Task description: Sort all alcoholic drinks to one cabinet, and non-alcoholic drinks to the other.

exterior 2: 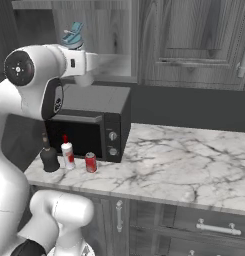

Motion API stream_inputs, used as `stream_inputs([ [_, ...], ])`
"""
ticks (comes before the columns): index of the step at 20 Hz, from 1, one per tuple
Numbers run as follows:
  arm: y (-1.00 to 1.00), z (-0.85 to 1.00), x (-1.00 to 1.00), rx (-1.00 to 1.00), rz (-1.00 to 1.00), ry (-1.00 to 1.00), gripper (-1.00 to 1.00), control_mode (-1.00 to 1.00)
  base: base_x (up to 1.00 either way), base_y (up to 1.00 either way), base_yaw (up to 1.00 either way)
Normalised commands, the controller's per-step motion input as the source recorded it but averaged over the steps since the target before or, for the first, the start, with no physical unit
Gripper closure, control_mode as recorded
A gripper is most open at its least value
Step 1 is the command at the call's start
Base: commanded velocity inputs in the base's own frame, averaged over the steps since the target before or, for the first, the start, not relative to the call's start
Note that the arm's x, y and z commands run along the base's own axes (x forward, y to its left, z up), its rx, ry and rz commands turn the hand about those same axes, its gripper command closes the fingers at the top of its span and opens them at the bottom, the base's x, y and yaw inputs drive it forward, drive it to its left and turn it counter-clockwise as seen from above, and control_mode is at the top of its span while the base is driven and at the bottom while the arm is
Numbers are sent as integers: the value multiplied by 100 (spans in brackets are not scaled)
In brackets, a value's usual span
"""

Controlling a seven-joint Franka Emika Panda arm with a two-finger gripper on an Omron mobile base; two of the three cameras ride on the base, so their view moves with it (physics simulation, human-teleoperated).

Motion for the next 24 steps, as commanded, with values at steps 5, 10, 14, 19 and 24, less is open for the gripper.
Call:
stream_inputs([
  [5,10,14,24,0,-3,0,100,-100,0,0,0],
  [10,1,5,30,0,-3,0,100,-100,0,0,0],
  [14,0,0,33,0,-1,1,100,-100,0,0,0],
  [19,0,0,34,0,0,0,100,-100,0,0,0],
  [24,0,0,32,1,0,0,100,-100,0,0,0],
])
